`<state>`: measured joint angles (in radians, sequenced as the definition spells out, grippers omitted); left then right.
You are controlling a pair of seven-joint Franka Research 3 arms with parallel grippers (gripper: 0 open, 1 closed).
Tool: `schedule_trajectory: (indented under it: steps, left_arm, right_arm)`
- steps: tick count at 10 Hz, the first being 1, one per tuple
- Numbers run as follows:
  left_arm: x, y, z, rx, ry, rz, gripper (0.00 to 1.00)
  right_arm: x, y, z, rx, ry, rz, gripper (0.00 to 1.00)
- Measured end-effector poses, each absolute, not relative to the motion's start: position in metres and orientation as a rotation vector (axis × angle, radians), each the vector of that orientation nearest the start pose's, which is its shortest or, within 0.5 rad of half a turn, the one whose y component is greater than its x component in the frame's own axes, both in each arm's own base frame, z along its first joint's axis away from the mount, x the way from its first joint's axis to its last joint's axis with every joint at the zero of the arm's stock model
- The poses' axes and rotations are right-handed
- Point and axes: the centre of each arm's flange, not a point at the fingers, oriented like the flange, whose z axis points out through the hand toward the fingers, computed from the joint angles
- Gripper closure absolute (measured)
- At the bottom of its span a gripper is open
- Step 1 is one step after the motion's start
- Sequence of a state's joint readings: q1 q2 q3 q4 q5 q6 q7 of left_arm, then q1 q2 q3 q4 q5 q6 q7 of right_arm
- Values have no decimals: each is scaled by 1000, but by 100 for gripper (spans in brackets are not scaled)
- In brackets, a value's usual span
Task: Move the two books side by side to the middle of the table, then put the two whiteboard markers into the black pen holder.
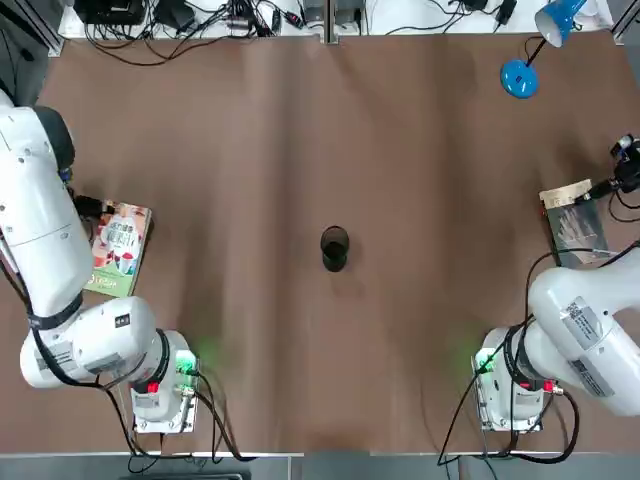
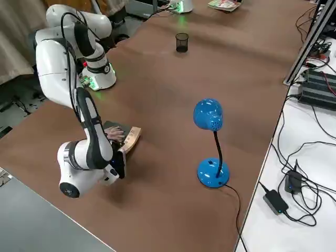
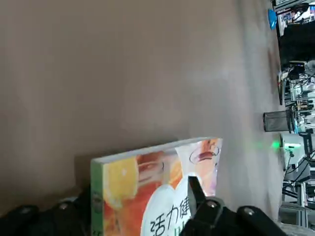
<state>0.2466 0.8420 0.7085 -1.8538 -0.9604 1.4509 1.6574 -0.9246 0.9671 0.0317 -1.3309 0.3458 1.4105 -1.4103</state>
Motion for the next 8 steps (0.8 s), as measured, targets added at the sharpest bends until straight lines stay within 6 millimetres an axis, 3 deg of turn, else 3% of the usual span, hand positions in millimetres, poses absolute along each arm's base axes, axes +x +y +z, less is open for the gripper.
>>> schedule_trajectory:
  steps: [1,3,4,8]
  left_arm:
    - [380,373,121,2182,-208,148,33]
    - [380,368,113,2165,-204,137,68]
    - [378,369,117,2141,-201,142,78]
    - [393,353,140,2017,-171,109,81]
  right_arm:
    - [425,-460,123,-2128,-461,21,81]
    - [435,-449,130,-2094,-493,41,81]
    - [442,-446,141,-2088,-506,51,81]
    - [442,-430,181,-1970,-457,162,81]
